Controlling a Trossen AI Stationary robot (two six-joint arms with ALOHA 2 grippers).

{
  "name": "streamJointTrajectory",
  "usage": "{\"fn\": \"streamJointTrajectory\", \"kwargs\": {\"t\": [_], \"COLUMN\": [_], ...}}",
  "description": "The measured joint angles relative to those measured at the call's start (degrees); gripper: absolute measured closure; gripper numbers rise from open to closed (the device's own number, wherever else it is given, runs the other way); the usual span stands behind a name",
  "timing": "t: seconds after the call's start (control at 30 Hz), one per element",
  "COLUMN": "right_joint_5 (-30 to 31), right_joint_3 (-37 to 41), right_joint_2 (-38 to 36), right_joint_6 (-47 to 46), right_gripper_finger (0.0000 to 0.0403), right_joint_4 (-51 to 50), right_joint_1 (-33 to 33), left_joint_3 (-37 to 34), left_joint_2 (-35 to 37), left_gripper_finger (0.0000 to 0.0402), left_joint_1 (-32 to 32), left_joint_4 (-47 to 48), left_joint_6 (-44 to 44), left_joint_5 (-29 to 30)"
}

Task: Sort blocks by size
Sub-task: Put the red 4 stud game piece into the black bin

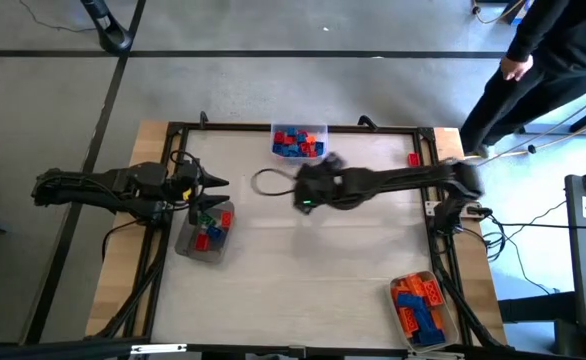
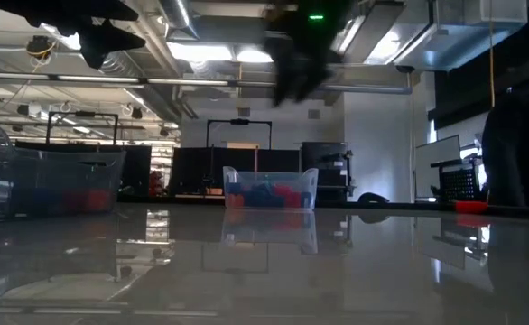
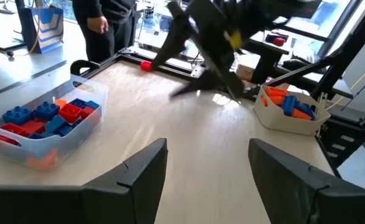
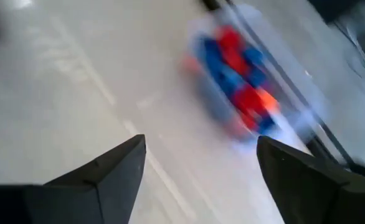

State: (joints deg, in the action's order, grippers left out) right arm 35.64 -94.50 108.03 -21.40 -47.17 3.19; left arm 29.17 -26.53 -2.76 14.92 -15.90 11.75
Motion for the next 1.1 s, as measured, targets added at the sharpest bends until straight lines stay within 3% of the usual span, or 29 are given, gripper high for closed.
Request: {"fn": "streamJointTrajectory", "kwargs": {"t": [0.33, 0.4, 0.47, 0.63, 0.87, 1.1], "right_joint_5": [3.40, 2.37, -2.70, -3.59, -4.18, -0.70], "right_joint_3": [31.48, 35.88, 39.10, 47.20, 53.41, 53.59], "right_joint_2": [-27.13, -29.89, -31.47, -32.13, -32.12, -32.08], "right_joint_6": [-28.22, -36.68, -39.83, -51.06, -53.22, -47.17], "right_gripper_finger": [0.0097, 0.0097, 0.0097, 0.0097, 0.0127, 0.0214], "right_joint_4": [-10.52, -9.63, -10.53, -17.22, -15.41, -11.59], "right_joint_1": [-3.10, -3.42, -3.43, -6.04, -15.67, -26.87], "left_joint_3": [0.00, 0.00, 0.00, 0.00, 0.00, 0.00], "left_joint_2": [0.00, 0.00, 0.00, -0.02, -0.04, -0.11], "left_gripper_finger": [0.0188, 0.0188, 0.0188, 0.0188, 0.0188, 0.0188], "left_joint_1": [0.00, 0.00, 0.05, 0.10, 0.10, 0.10], "left_joint_4": [-0.62, -0.64, -0.92, -0.92, -1.25, -0.99], "left_joint_6": [0.02, 0.02, -0.07, -0.13, 0.25, 0.96], "left_joint_5": [0.02, 0.02, 0.02, 0.00, 0.02, 0.01]}}
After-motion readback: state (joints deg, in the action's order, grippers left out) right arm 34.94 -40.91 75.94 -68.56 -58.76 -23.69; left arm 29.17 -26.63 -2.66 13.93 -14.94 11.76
